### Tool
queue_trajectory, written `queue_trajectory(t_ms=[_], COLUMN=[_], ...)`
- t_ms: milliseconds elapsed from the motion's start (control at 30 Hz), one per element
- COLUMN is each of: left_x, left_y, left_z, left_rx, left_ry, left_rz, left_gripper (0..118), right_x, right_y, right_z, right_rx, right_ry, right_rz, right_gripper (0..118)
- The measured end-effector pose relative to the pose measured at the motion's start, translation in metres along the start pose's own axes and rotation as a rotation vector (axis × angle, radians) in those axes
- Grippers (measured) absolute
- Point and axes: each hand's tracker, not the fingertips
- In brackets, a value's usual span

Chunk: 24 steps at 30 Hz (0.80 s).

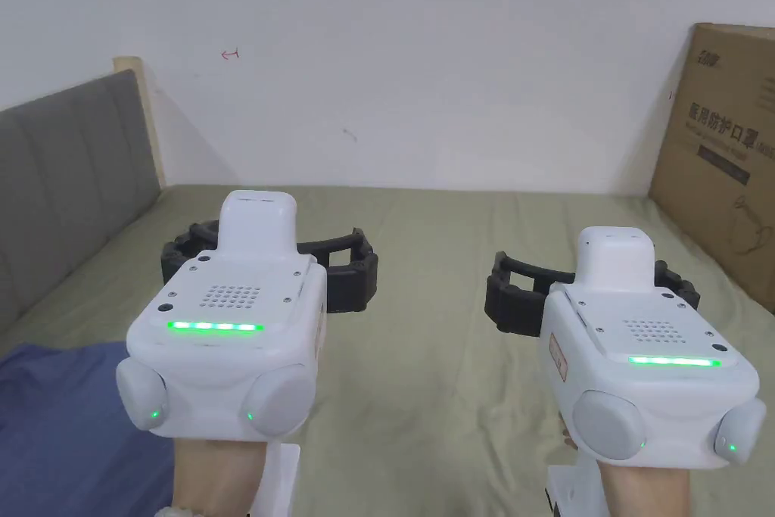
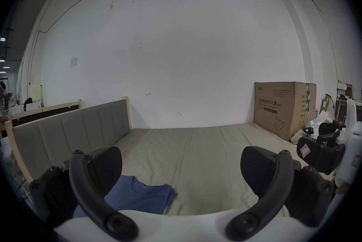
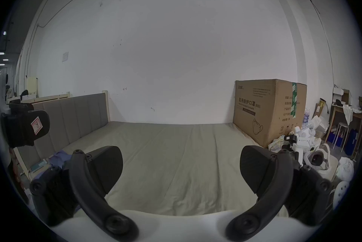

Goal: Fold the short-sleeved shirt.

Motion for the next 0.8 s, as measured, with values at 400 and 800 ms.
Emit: queue_trajectory(t_ms=[400,800], left_x=[-0.0013,-0.0006], left_y=[-0.0013,-0.0019], left_z=[0.001,0.0034], left_rx=[0.006,-0.005], left_ry=[0.016,0.011], left_rz=[-0.02,0.006], left_gripper=[118,118], right_x=[0.0028,0.002], right_y=[0.0014,0.001], right_z=[-0.0008,-0.001], right_rx=[-0.006,-0.01], right_ry=[-0.001,0.001], right_rz=[-0.02,-0.016], right_gripper=[118,118])
